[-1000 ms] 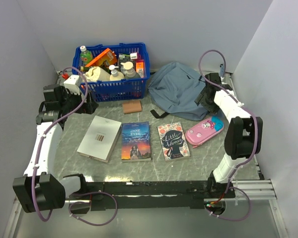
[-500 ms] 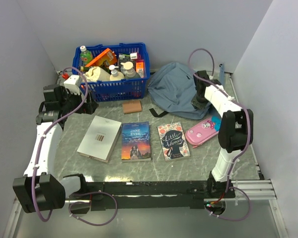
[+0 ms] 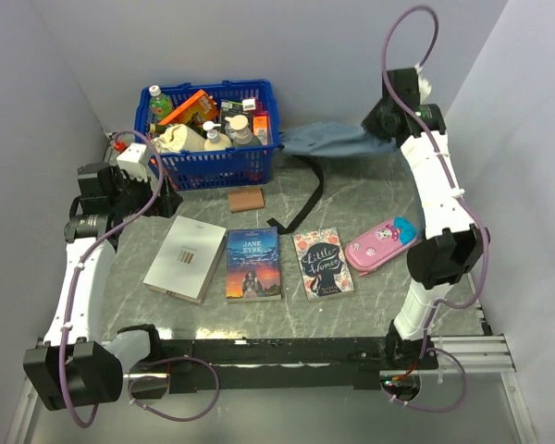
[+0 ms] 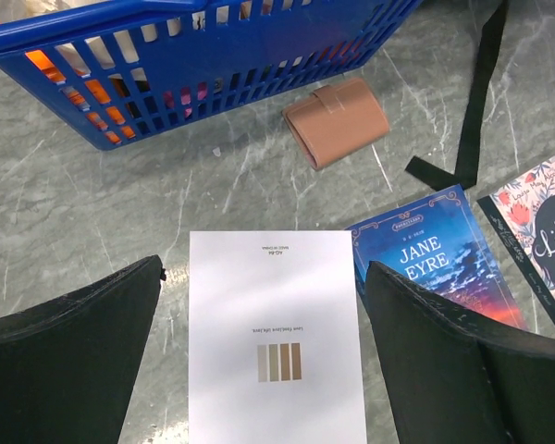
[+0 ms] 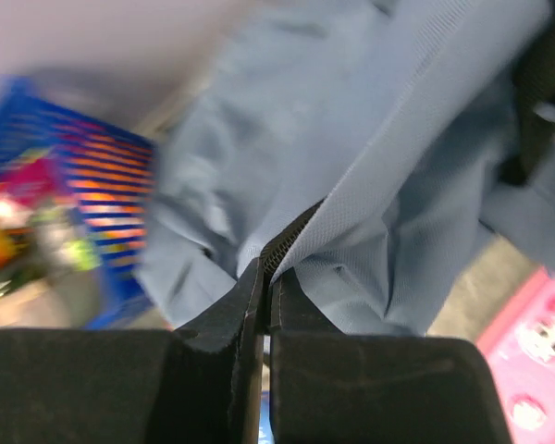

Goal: Pack the student bag
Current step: Pick up the student bag at the center of the board, then place the student bag at the center of the board.

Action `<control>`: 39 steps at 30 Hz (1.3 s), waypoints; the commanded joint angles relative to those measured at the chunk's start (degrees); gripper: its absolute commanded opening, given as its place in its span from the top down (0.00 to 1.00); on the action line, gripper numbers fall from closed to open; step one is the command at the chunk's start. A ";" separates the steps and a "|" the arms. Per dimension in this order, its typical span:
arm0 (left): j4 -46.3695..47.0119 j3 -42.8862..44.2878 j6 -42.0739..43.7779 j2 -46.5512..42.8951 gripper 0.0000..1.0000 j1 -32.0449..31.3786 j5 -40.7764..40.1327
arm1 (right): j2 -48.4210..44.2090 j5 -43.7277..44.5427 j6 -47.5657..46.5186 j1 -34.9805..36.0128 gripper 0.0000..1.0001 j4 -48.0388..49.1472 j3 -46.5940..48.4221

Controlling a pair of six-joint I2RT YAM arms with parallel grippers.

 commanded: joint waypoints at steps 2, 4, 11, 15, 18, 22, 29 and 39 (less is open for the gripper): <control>-0.69 0.56 -0.17 -2.47 0.04 0.25 0.93 | -5.72 4.68 -5.62 6.02 1.00 0.58 12.49; -1.05 0.65 -0.09 -3.09 0.04 0.25 1.10 | -8.35 6.79 -8.09 7.79 1.00 2.42 11.80; -2.71 0.21 -0.44 -4.67 0.04 0.25 1.63 | -17.39 6.98 -15.39 16.22 1.00 11.02 9.07; -3.59 -0.75 -0.70 -6.07 0.04 0.25 2.16 | -22.06 0.23 -19.52 21.49 1.00 16.39 5.39; -3.24 -1.46 -1.49 -7.56 0.04 0.25 1.28 | -24.17 -3.65 -21.89 24.83 1.00 19.12 4.76; -2.89 -0.67 -4.20 -9.33 0.04 0.16 -2.05 | -24.44 -14.79 -22.17 29.49 1.00 21.15 4.41; -0.87 1.70 -10.01 -12.05 0.04 0.77 -12.15 | -35.49 -16.16 -24.63 38.37 1.00 33.60 -19.31; -4.21 4.34 -5.63 -9.42 0.04 0.60 2.94 | -67.04 0.38 -4.78 40.49 1.00 27.15 -74.50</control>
